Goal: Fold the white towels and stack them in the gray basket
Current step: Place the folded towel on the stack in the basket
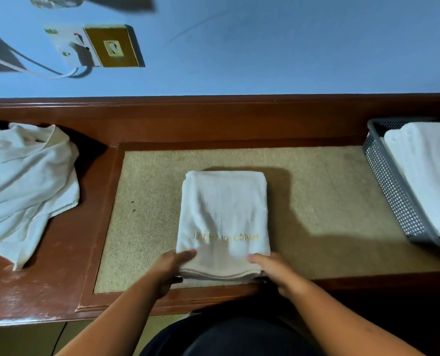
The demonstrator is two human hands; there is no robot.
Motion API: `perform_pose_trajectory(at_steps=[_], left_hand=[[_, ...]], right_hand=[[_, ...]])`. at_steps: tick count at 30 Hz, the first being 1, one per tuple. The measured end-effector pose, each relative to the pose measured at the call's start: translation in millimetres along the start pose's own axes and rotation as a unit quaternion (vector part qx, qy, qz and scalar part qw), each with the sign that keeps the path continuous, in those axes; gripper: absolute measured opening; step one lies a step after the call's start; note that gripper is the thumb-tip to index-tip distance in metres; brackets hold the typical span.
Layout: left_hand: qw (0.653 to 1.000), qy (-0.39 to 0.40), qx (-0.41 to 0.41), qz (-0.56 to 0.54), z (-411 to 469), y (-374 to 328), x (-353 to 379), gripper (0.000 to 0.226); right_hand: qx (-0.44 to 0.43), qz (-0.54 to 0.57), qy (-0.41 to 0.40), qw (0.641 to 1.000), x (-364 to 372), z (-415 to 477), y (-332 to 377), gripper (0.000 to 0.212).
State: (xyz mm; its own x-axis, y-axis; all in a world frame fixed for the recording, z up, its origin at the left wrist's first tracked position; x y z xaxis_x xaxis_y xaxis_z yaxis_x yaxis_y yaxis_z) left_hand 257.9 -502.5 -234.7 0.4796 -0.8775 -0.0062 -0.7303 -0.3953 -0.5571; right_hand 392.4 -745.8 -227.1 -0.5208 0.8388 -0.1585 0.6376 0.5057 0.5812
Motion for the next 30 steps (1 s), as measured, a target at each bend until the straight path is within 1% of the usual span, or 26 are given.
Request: perform_pose_trajectory(at_steps=[3,6,9,12,15,17,19,20,22,23,25,27,29,30], left_hand=[[0.989,0.071,0.021,-0.131,-25,-39,22,0.04],[0.972,0.118,0.059,-0.195,-54,-87,49,0.037],[0.961,0.15,0.099,-0.211,-84,-136,83,0.041],[0.952,0.188,0.112,-0.214,-102,-174,131,0.042],[0.945,0.232,0.122,-0.197,-118,-208,198,0.04],[0.936,0.256,0.156,-0.185,-132,-233,241,0.042],[0.922,0.272,0.223,-0.163,-143,-265,299,0.043],[0.907,0.291,0.263,-0.155,-150,-281,331,0.046],[0.87,0.339,0.323,-0.151,-163,-307,390,0.055],[0.856,0.358,0.339,-0.156,-166,-315,423,0.059],[0.841,0.39,0.329,-0.181,-169,-317,486,0.065],[0.847,0.391,0.299,-0.203,-157,-303,540,0.068],[0.872,0.375,0.247,-0.194,-130,-273,590,0.064],[0.891,0.36,0.213,-0.178,-113,-253,610,0.058]], right_hand=[[-0.029,0.096,-0.001,0.995,-15,-15,33,0.033],[-0.03,0.206,0.018,0.978,-44,-36,73,0.021],[-0.053,0.258,0.02,0.964,-87,-51,107,0.018],[-0.081,0.279,0.009,0.957,-142,-68,130,0.016],[-0.121,0.29,0.006,0.949,-214,-90,145,0.013],[-0.156,0.292,-0.001,0.944,-259,-103,159,0.012],[-0.213,0.312,-0.025,0.926,-323,-117,177,0.014],[-0.248,0.33,-0.042,0.91,-356,-124,187,0.015],[-0.319,0.379,-0.072,0.866,-414,-136,207,0.016],[-0.347,0.407,-0.087,0.841,-444,-141,213,0.015],[-0.376,0.46,-0.117,0.796,-495,-141,214,0.013],[-0.367,0.495,-0.162,0.77,-537,-121,198,0.013],[-0.316,0.509,-0.215,0.771,-571,-85,167,0.028],[-0.273,0.51,-0.232,0.782,-580,-66,147,0.034]])
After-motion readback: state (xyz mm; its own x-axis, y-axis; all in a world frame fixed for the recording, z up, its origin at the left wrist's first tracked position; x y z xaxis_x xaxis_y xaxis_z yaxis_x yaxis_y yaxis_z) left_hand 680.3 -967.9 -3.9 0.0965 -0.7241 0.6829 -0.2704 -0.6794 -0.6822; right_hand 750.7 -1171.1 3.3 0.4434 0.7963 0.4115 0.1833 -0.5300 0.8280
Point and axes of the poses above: each hand's wrist, its own z-axis towards the middle knuckle, its own x-axis out of the palm, y = z × x, the point moved 3 cm from there along z, towards the middle knuckle, and after that the axes turned 1 degree about z, right-handed, at the moved point
